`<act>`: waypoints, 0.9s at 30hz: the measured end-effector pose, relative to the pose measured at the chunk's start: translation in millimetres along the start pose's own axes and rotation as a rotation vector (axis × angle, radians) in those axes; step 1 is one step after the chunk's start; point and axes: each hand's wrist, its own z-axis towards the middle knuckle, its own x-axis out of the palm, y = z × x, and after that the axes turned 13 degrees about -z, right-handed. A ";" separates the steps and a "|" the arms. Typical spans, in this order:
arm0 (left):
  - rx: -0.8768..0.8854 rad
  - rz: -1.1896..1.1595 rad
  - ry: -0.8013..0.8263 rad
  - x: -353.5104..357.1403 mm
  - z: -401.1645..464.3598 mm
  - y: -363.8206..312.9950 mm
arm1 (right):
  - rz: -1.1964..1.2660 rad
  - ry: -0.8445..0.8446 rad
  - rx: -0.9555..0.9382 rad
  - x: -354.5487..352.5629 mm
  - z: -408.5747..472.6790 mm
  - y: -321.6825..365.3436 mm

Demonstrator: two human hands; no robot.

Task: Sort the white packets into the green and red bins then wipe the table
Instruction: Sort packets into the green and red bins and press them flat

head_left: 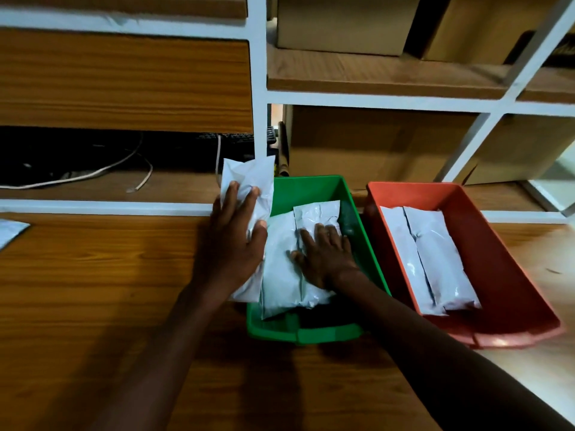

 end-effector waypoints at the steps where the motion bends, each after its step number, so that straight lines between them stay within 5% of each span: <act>1: -0.002 0.000 0.006 1.3 -1.1 -0.8 | 0.016 -0.026 0.001 -4.8 -3.0 -0.8; 11: 0.099 -0.044 -0.022 18.2 -16.4 -22.7 | 0.778 -0.425 -0.154 -46.2 -63.4 -0.2; 17: 0.057 -0.183 -0.038 31.8 -22.8 -45.5 | 1.226 -0.277 -0.288 -40.3 -84.3 9.7; 27: -0.124 -0.824 0.053 31.1 -33.7 -66.9 | 1.345 -0.256 -0.283 -35.6 -84.0 5.7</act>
